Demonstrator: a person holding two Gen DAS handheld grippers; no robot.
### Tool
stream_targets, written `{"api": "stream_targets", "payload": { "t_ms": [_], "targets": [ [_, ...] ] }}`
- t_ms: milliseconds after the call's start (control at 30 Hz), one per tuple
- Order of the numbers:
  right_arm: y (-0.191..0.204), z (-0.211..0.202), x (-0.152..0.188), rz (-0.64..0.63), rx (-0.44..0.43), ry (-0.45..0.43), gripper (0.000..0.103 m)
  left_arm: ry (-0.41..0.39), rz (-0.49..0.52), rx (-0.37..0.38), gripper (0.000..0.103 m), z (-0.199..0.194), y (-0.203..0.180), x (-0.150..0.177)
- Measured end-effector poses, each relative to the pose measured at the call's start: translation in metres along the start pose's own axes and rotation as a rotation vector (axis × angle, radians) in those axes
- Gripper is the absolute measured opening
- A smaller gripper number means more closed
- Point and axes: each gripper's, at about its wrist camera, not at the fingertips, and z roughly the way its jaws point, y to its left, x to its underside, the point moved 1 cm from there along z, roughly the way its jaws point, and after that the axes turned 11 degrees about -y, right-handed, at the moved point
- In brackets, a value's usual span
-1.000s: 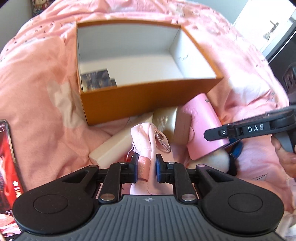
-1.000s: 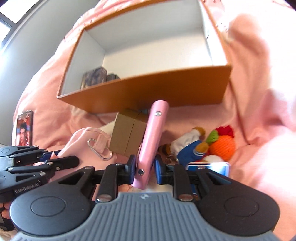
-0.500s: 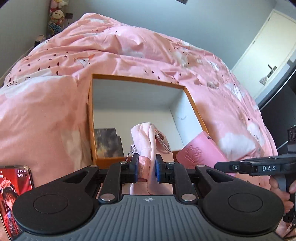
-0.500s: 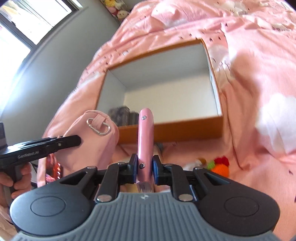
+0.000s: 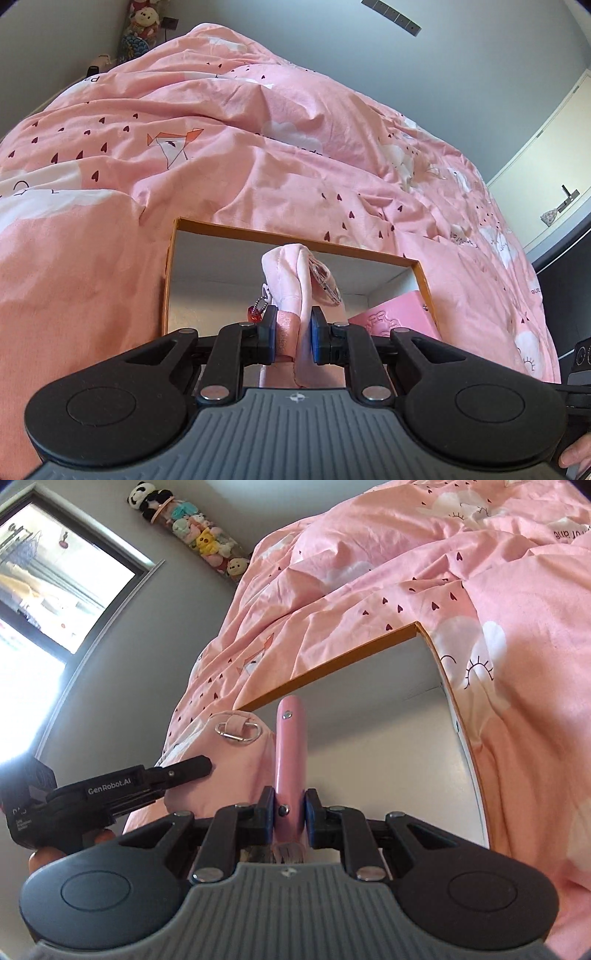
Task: Organize objects
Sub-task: 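Carry both pink items to the orange box, lowering the wallet with right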
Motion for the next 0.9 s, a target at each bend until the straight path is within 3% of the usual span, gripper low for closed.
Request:
{"api": "stream_targets", "payload": {
  "t_ms": [233, 467, 667, 767, 900],
  "targets": [
    [-0.017, 0.085, -0.002, 0.077, 0.038, 0.061, 0.018, -0.028, 0.068, -0.086, 0.019, 0.008, 0.008, -0.012],
    [0.000, 0.147, 0.010, 0.097, -0.023, 0.131, 0.018, -0.026, 0.112, -0.089, 0.019, 0.010, 0.013, -0.015],
    [-0.003, 0.174, 0.017, 0.086, -0.007, 0.206, 0.018, -0.046, 0.168, -0.098, 0.019, 0.014, 0.010, -0.009],
    [-0.006, 0.184, 0.018, 0.084, 0.053, 0.279, 0.025, -0.054, 0.189, -0.103, 0.019, 0.015, 0.008, -0.006],
    [-0.011, 0.191, 0.018, 0.027, 0.155, 0.308, 0.032, -0.061, 0.196, -0.094, 0.019, 0.014, 0.008, -0.005]
  ]
}}
